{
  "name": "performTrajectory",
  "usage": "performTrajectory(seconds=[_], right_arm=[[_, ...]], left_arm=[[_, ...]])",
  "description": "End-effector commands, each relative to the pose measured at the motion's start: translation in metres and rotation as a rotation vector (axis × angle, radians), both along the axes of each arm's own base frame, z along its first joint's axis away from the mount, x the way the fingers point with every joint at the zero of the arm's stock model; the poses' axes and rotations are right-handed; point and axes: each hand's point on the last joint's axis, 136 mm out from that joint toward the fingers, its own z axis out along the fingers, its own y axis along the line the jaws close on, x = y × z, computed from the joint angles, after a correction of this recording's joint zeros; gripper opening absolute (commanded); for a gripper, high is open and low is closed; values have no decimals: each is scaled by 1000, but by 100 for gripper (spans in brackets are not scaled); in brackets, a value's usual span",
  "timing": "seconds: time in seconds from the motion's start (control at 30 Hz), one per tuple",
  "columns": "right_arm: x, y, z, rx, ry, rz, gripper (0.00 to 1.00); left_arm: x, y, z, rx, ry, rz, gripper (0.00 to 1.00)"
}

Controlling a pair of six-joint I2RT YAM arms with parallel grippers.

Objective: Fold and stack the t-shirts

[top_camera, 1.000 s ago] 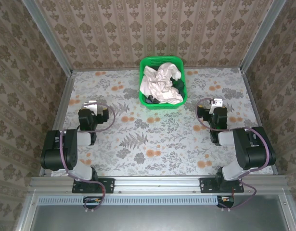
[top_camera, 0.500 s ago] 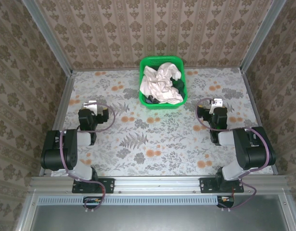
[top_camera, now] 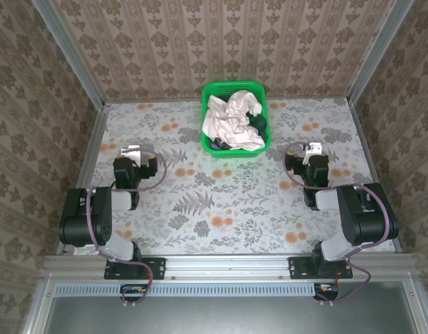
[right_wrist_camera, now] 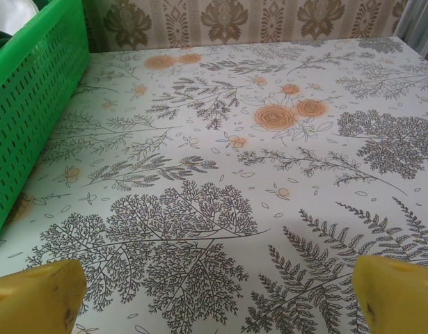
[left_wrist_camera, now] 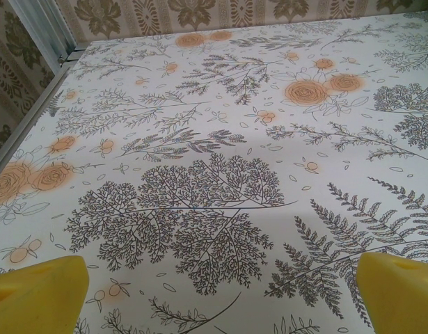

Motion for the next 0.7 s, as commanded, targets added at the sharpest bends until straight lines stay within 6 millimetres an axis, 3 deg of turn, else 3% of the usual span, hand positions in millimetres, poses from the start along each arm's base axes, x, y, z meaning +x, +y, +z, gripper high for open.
performTrajectory(seconds=[0.0,0.17,0.27,0.33,0.4,0.47,0.6,0.67], right_arm=[[1,3,7,-3,-22,13,99],[0,11,9,-28,-31,44,100],[-11,6,29,-68,-68,-26,100],[-19,14,56,-86,-81,-4,100],[-25,26,85,14,-148,41,100],[-35,21,99,181,-196,-28,100],[-48,22,109,352,-175,-59,99],[-53,15,101,515,-183,-145,100]], left_arm=[[4,0,6,12,-15,-12,100],[0,-4,8,21,-36,-34,100],[-11,3,24,39,-101,28,100],[-20,6,39,71,-89,64,100],[-24,1,61,89,-60,62,100],[-28,-2,85,41,-75,84,100],[-31,5,100,-172,-32,239,100],[-28,-8,103,-261,-9,196,100]])
